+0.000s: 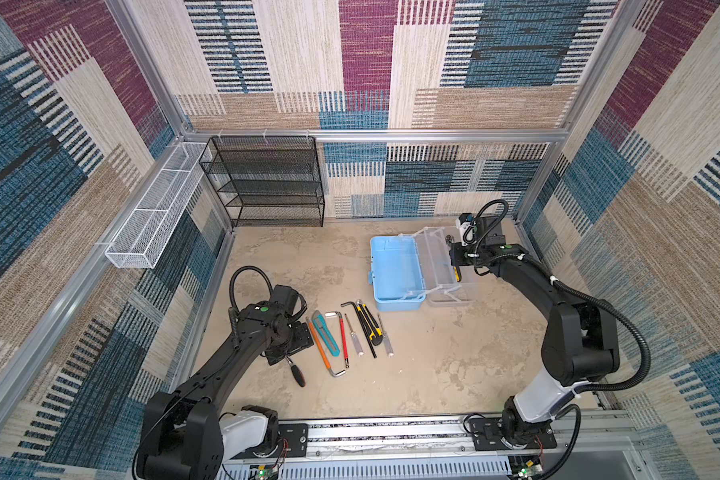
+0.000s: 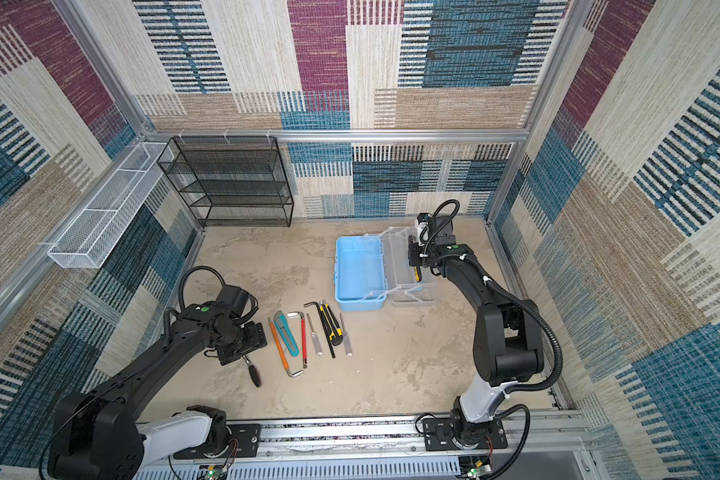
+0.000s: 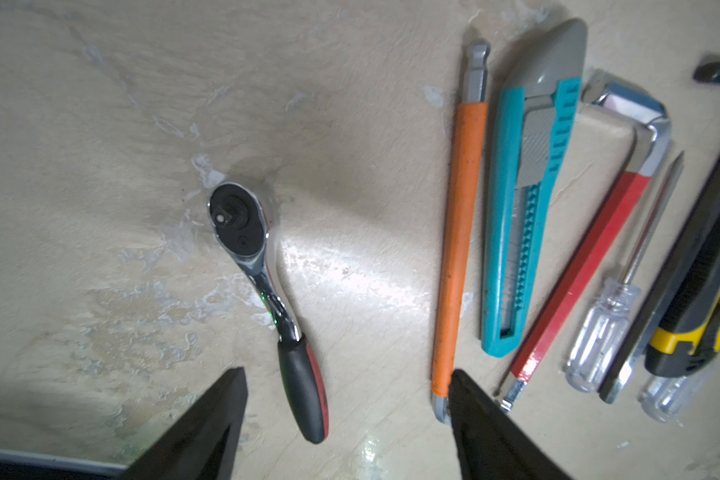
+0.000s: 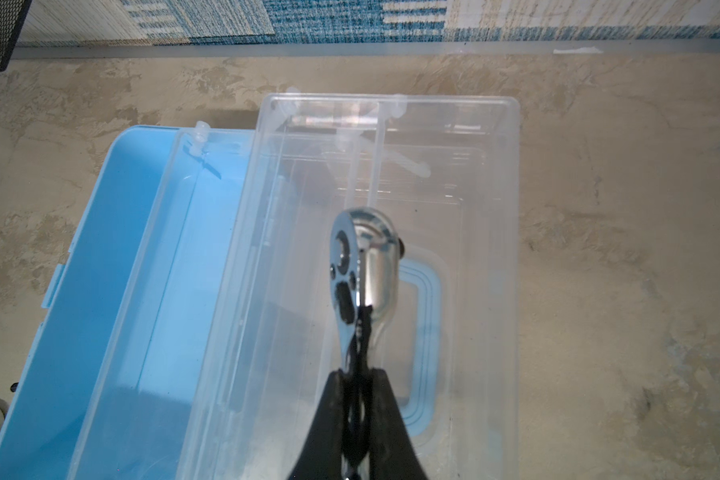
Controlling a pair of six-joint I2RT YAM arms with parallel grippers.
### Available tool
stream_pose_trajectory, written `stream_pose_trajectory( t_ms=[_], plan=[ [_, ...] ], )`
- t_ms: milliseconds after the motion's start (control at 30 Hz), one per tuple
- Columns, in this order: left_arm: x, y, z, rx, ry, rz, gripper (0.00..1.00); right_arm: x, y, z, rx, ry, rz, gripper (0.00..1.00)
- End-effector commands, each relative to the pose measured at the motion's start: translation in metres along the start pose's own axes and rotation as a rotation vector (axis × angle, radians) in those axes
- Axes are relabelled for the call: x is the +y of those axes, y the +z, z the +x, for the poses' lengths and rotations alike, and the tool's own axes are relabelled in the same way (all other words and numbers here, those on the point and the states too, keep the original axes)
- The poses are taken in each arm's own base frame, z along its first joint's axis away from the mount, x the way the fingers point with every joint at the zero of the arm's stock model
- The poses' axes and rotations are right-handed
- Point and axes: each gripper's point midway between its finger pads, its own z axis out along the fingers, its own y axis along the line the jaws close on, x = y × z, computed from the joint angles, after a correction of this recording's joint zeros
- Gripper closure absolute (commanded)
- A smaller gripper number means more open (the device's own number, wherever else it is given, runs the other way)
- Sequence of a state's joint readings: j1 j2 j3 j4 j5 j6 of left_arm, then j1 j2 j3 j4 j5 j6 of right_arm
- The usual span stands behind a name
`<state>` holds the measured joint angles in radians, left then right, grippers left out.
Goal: Pack the tool kit
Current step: 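Lower the ratchet into the lid tray with the right gripper while the left reaches out, then close the left gripper on the black-and-red ratchet handle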
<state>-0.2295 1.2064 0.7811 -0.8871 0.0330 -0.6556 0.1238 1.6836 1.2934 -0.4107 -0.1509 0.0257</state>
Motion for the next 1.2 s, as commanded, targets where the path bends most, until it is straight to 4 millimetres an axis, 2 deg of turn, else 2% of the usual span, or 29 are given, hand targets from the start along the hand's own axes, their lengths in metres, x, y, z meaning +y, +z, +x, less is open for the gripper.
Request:
stream_pose_trajectory(
  t_ms=[0,133,333,633,700,767,833,967,1167],
  plan=[
    [0.003,0.002,0.004,0.021,-0.021,-0.010,0.21,-0.002,0.002,-0.002,-0.006,0.017,0.001,0.87],
    [0.001,0.001,0.003,0.016,-0.021,-0.004,0.22,-0.004,-0.001,-0.005,-0.015,0.040,0.000,0.87],
    [0.003,0.001,0.003,0.016,-0.013,-0.012,0.22,-0.004,0.001,-0.006,-0.008,0.052,-0.010,0.77],
    [0.005,0.003,0.006,0.020,-0.016,-0.018,0.24,-0.004,-0.002,-0.015,-0.029,0.051,-0.008,0.73],
    [0.005,0.004,0.007,0.027,-0.017,-0.016,0.28,-0.004,-0.005,-0.019,-0.043,0.062,-0.010,0.67],
    [0.007,0.006,0.009,0.038,-0.023,-0.028,0.32,-0.002,-0.009,-0.023,-0.061,0.079,-0.016,0.55],
    [0.013,0.008,0.015,0.064,-0.038,-0.053,0.36,-0.001,-0.011,-0.026,-0.072,0.097,-0.019,0.48],
    [0.017,0.012,0.024,0.081,-0.073,-0.053,0.40,-0.002,-0.017,-0.032,-0.101,0.121,-0.014,0.41],
    [0.021,0.021,0.028,0.094,-0.083,-0.068,0.43,-0.002,-0.020,-0.036,-0.117,0.129,-0.009,0.39]
  ],
)
